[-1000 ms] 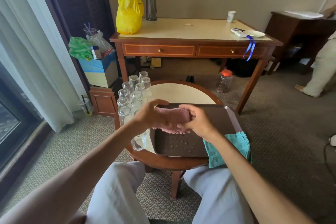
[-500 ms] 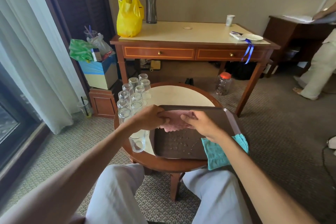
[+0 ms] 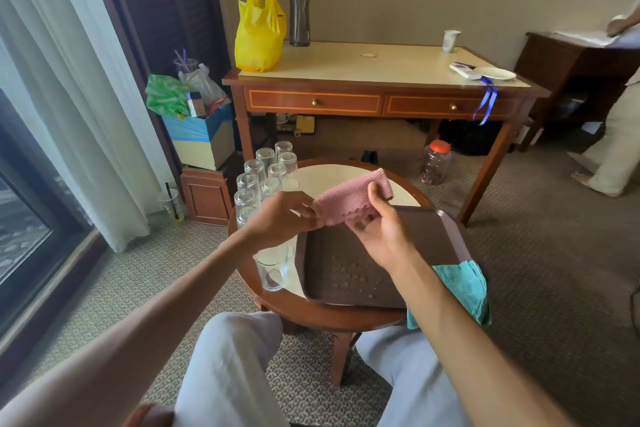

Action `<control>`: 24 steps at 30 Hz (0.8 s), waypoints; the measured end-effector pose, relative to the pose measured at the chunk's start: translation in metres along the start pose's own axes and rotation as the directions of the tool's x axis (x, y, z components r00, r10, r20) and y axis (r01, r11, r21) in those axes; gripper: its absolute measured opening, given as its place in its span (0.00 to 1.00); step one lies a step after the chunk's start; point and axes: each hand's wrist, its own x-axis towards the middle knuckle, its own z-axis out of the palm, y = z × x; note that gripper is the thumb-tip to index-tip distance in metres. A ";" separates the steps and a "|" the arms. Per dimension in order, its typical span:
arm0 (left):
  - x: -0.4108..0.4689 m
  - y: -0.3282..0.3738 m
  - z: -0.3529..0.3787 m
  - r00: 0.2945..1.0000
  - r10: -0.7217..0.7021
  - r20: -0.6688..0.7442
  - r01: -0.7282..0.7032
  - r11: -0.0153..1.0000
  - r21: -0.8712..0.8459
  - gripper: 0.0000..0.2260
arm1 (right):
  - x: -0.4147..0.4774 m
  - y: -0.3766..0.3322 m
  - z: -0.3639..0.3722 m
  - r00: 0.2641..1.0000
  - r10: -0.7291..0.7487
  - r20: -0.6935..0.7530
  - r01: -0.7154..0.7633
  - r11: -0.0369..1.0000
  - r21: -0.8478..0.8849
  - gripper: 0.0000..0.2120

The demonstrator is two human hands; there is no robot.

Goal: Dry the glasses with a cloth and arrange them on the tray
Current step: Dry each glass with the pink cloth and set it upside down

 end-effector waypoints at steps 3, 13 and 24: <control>-0.009 -0.017 -0.013 1.000 -0.026 -0.018 0.029 0.970 0.241 0.20 | 0.001 -0.004 0.001 0.998 -0.025 0.052 0.020 0.996 0.085 0.23; -0.037 -0.085 -0.002 0.941 -0.331 0.068 0.272 0.861 0.429 0.46 | 0.003 0.041 0.024 0.980 0.197 0.005 -0.190 0.953 -0.237 0.18; -0.046 -0.100 0.021 0.977 -0.201 -0.077 0.210 0.965 0.155 0.32 | 0.004 0.050 0.018 0.939 0.288 0.188 -0.065 0.685 -0.725 0.15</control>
